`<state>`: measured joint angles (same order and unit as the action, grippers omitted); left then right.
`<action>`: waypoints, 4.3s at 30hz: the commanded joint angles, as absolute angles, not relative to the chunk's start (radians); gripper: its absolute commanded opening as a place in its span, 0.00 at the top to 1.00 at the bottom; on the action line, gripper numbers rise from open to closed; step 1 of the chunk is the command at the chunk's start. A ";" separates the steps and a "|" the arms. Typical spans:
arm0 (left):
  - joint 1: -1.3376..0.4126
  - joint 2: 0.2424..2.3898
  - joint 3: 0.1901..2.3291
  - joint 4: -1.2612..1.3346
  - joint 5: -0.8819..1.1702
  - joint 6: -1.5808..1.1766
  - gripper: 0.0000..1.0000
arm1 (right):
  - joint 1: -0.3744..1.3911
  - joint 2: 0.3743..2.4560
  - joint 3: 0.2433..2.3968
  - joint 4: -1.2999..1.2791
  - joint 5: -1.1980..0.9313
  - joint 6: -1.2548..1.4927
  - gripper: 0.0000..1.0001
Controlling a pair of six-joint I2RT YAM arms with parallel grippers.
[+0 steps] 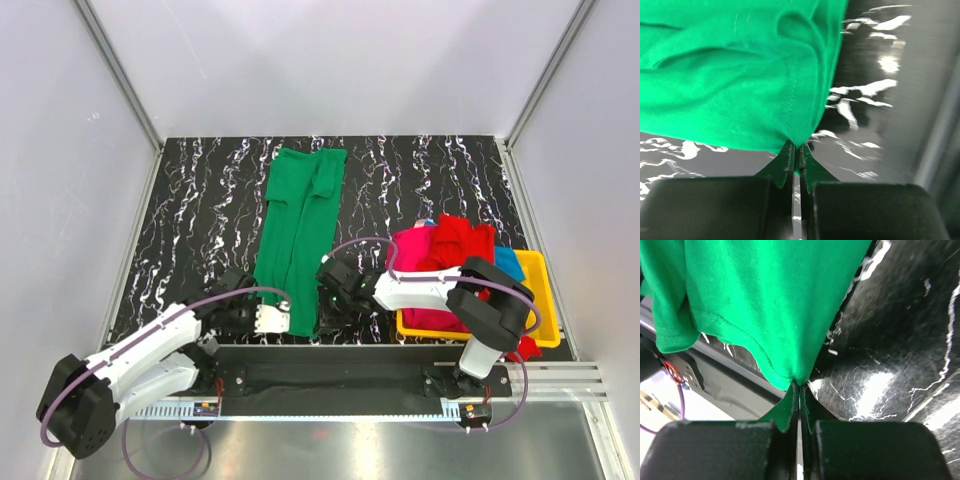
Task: Fold and stack the t-shirts
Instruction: Fold the tshirt
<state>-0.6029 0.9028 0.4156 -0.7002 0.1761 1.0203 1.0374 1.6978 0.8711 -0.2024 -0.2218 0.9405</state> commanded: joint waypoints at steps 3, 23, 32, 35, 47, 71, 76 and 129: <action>-0.663 0.877 0.544 -0.946 0.219 0.933 1.00 | 1.046 1.640 0.873 -0.262 -0.319 0.934 1.00; -0.514 1.225 1.067 -0.947 0.103 0.741 1.00 | 0.786 1.649 1.270 -0.706 -0.327 0.583 1.00; -0.407 1.515 1.298 -0.752 -0.030 0.733 1.00 | 0.592 1.887 1.520 -0.681 -0.316 0.471 1.00; -0.385 1.624 1.367 -0.718 -0.051 0.735 1.00 | 0.551 1.956 1.598 -0.683 -0.321 0.453 1.00; -0.362 1.850 1.491 -0.627 -0.048 0.736 1.00 | 0.477 2.203 1.845 -0.689 -0.368 0.422 1.00; -0.247 1.711 1.352 -0.643 0.176 0.497 0.53 | 0.485 1.947 1.507 -0.428 -0.284 0.541 0.60; -0.248 1.641 1.178 -0.736 0.351 0.482 0.44 | 0.601 1.841 1.342 -0.374 -0.239 0.609 0.53; -0.324 1.258 0.841 -0.729 0.152 0.729 0.34 | 0.653 1.634 1.085 -0.433 -0.202 0.544 0.55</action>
